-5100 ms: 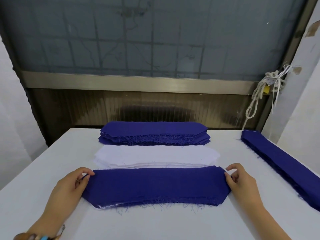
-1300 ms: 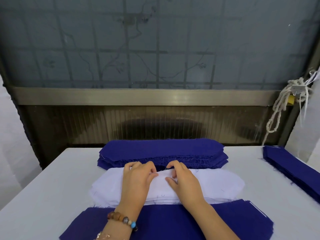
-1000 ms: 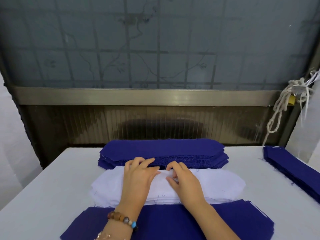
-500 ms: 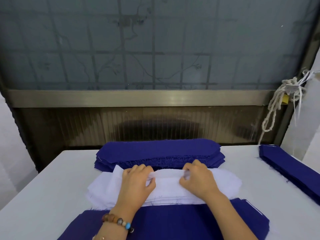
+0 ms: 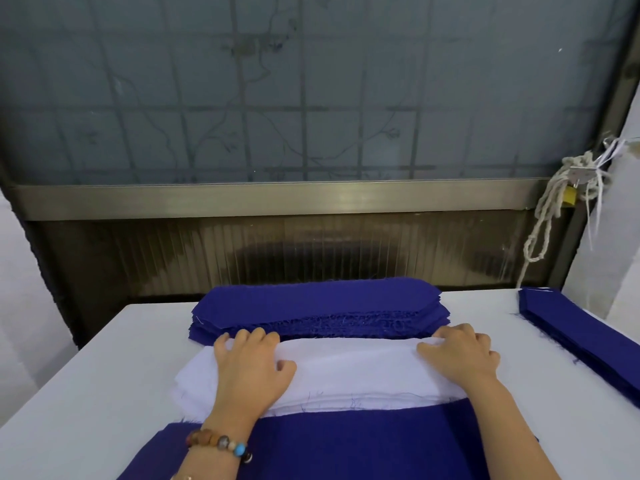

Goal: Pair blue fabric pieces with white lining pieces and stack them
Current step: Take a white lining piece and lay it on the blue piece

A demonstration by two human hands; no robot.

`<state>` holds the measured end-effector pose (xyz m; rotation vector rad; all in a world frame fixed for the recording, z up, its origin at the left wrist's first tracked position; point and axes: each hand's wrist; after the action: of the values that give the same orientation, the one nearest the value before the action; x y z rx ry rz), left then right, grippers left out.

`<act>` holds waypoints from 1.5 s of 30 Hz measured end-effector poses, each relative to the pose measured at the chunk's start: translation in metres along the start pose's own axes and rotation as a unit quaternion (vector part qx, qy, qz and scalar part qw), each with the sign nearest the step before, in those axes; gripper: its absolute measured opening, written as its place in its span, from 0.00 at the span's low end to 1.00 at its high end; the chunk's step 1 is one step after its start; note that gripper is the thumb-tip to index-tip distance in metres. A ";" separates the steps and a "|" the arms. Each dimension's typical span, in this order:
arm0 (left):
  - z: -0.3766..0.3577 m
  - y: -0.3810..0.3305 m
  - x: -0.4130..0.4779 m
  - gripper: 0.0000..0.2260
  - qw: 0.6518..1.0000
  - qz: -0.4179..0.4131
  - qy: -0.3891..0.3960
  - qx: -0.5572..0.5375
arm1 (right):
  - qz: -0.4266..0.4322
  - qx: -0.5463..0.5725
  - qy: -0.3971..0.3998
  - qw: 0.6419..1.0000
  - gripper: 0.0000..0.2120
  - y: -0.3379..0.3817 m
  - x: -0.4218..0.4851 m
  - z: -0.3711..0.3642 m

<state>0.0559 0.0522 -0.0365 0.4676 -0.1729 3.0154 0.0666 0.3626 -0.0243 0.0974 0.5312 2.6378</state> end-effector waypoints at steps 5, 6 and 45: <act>0.009 0.026 0.003 0.08 0.996 0.088 0.026 0.006 | -0.053 -0.019 0.007 0.998 0.22 -0.007 0.002 0.007; 0.011 0.032 0.004 0.08 0.994 0.105 0.031 -0.007 | -0.063 -0.016 0.006 0.998 0.22 -0.007 0.001 0.006; 0.083 0.082 -0.044 0.10 0.851 0.178 -0.088 -0.487 | 0.083 0.383 -0.123 0.912 0.05 -0.023 -0.044 0.045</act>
<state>0.1144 -0.0428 0.0208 0.6132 -1.8372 2.6482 0.1225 0.3783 0.0095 0.7282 1.4816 2.3507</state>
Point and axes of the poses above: each hand's wrist, its own x-axis towards the middle knuckle, its own z-axis out of the back of the hand, y = z × x, and after that the axes turned 5 degrees about y, right-handed
